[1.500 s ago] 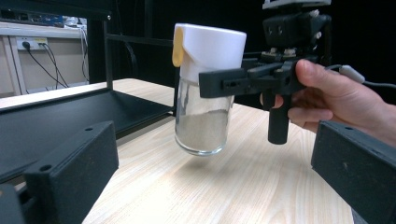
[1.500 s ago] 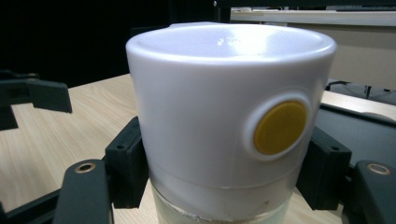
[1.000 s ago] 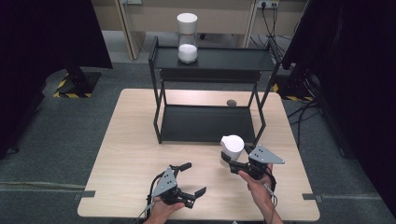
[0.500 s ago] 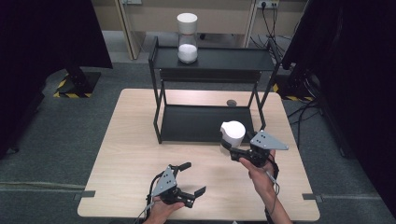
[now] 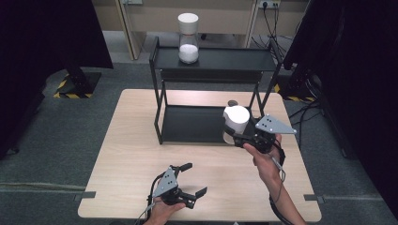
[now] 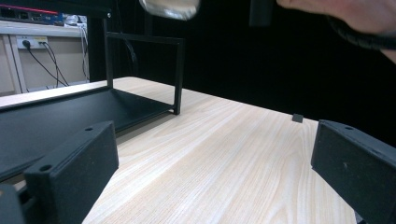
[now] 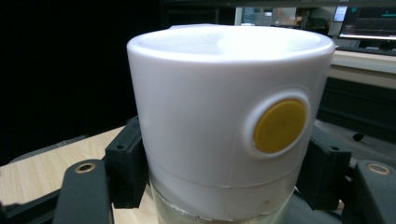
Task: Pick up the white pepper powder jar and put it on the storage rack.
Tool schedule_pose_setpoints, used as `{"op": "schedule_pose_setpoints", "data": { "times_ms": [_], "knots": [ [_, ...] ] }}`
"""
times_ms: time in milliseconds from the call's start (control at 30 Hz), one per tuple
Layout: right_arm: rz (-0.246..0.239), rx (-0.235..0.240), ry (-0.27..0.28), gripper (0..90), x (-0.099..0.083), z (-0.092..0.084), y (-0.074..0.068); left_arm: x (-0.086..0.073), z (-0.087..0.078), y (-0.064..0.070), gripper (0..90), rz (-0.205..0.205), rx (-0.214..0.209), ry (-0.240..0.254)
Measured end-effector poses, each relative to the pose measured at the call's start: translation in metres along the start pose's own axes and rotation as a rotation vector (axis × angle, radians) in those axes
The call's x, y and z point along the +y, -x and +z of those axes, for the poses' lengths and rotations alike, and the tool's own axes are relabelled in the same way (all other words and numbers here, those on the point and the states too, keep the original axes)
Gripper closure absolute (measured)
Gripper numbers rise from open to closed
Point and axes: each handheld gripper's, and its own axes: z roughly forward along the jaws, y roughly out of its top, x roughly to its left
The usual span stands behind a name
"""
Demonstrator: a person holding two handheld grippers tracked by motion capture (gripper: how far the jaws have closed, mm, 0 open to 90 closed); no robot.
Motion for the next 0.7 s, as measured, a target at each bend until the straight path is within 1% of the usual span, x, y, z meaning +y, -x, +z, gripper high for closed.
{"op": "schedule_pose_setpoints", "data": {
  "times_ms": [100,167,333,433,700],
  "knots": [
    [-0.003,0.002,0.003,31.0,0.008,0.002,0.001,0.0,0.0,0.0,0.3,0.001,0.0,0.0],
    [0.003,0.006,0.004,31.0,0.014,0.004,0.003,0.0,0.0,0.0,0.3,0.001,0.0,0.0],
    [-0.003,0.025,0.013,31.0,0.03,0.008,0.007,0.0,0.0,-0.001,0.2,0.001,0.0,0.001],
    [-0.008,0.027,0.019,31.0,0.039,0.011,0.008,0.0,0.0,-0.001,0.3,0.003,-0.002,-0.002],
    [0.0,0.03,0.024,31.0,0.066,0.02,0.013,0.0,0.0,-0.001,0.3,0.005,-0.003,-0.004]
  ]
}}
